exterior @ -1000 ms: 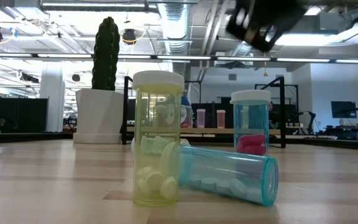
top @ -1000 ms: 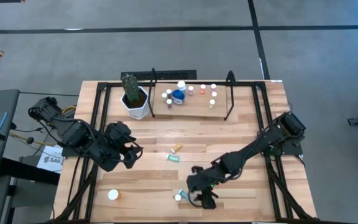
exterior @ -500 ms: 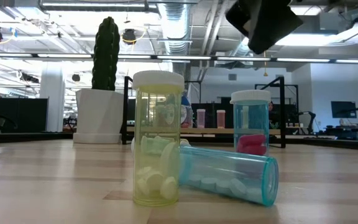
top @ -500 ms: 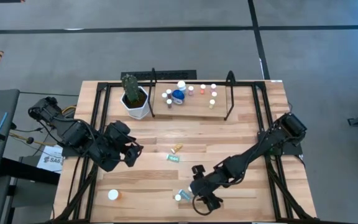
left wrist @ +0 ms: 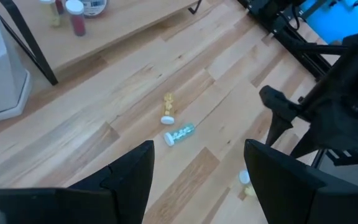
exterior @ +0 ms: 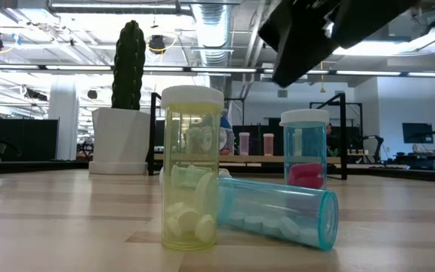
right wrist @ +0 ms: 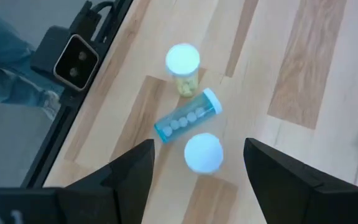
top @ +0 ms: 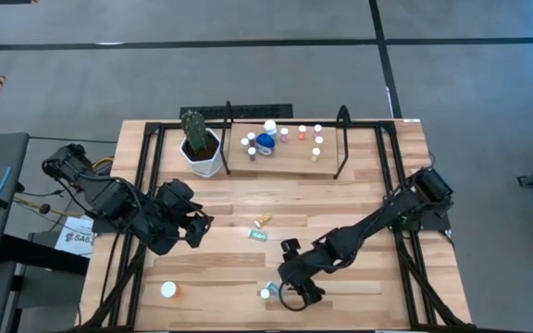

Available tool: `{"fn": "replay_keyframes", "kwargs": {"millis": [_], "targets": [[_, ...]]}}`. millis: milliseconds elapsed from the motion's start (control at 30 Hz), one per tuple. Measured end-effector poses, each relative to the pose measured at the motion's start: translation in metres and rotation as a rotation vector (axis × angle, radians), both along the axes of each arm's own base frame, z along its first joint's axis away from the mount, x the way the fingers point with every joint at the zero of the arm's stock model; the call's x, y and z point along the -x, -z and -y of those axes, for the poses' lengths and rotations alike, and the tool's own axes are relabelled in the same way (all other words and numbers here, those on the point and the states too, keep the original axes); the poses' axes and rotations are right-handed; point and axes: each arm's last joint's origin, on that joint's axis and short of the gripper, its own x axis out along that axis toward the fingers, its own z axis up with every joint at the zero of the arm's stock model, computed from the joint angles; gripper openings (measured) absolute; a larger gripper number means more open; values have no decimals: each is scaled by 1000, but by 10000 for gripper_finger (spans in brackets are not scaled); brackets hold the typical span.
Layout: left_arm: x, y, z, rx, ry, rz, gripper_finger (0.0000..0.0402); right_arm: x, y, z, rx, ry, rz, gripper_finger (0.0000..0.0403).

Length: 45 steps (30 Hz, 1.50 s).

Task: Pick and place medicine bottles onto shelf by color
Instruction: Put the small blue pill bottle on the shelf

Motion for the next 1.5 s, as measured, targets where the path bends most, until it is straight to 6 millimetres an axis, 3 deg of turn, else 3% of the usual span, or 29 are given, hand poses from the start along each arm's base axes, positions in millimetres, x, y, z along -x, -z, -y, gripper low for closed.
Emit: {"fn": "replay_keyframes", "kwargs": {"millis": [200,933,1267,1500], "targets": [[0,0,0,-7,9,-4,235,-6,14,-3,-19,-6,-11,270],[0,0,0,-21,30,-17,235,-8,20,5,-5,52,-41,270],[0,1,1,-11,47,-29,235,-13,56,-2,0,110,-130,270],[0,1,0,-13,48,-30,235,-12,55,0,3,134,-155,270]]}}
